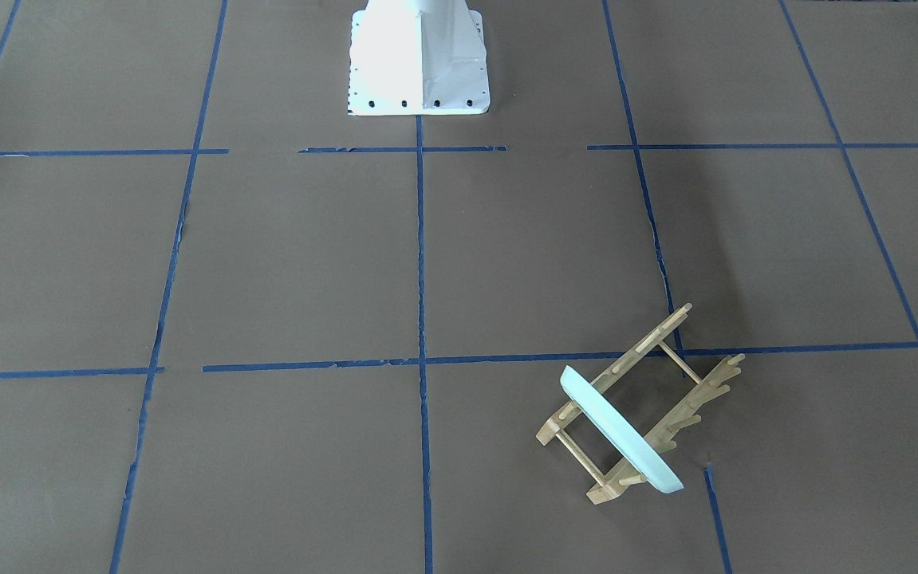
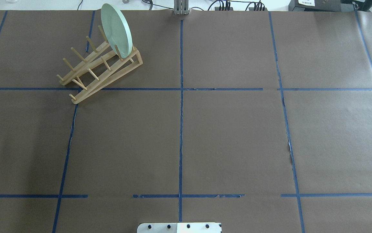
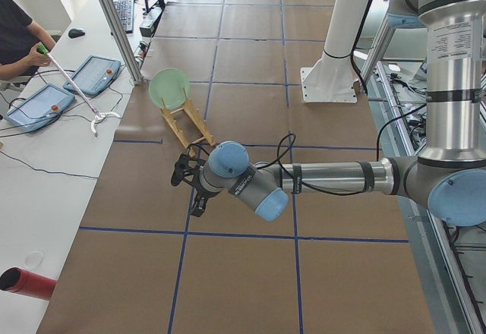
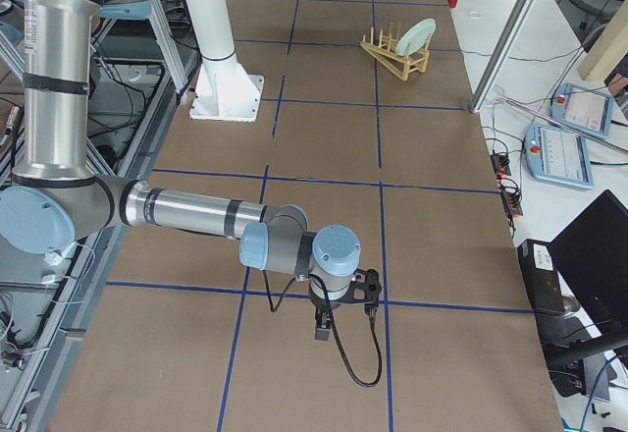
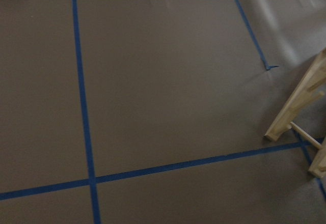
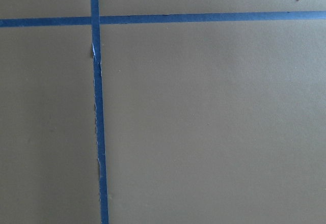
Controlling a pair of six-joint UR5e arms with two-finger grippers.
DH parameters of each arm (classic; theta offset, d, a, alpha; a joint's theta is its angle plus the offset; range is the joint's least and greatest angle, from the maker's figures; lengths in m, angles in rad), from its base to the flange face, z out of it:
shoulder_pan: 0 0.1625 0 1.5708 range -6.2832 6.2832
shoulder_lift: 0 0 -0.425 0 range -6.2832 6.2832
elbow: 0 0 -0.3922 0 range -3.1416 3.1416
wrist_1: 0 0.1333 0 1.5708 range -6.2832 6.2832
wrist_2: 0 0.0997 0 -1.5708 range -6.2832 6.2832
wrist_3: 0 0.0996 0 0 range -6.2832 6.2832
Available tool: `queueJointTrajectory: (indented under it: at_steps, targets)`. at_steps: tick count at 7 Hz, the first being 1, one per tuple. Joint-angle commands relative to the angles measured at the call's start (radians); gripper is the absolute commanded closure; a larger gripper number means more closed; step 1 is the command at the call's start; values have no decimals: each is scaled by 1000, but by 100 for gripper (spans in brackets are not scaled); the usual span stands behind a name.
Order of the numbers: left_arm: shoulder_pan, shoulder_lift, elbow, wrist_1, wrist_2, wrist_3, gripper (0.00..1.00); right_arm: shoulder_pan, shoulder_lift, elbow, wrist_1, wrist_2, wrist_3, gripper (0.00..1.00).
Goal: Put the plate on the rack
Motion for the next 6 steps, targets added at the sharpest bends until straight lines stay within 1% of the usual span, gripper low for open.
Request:
queueJointTrajectory:
  at_steps: [1,2,3,4,5,6]
  targets:
    - [-26,-22,-4,320,109,232,0,0,2,0,0,0,0,0]
    - [-32,-68,-6,452,109,269,0,0,0,0,0,0,0,0]
    - [-84,-117,-12,554,99,313,0,0,0,0,0,0,0,0]
    - [-133,-189,-24,679,99,359,0,0,2,0,0,0,0,0]
    - [-144,-199,-58,767,97,427,0,0,0,0,0,0,0,0]
    - [-144,-188,-64,760,83,423,0,0,0,0,0,0,0,0]
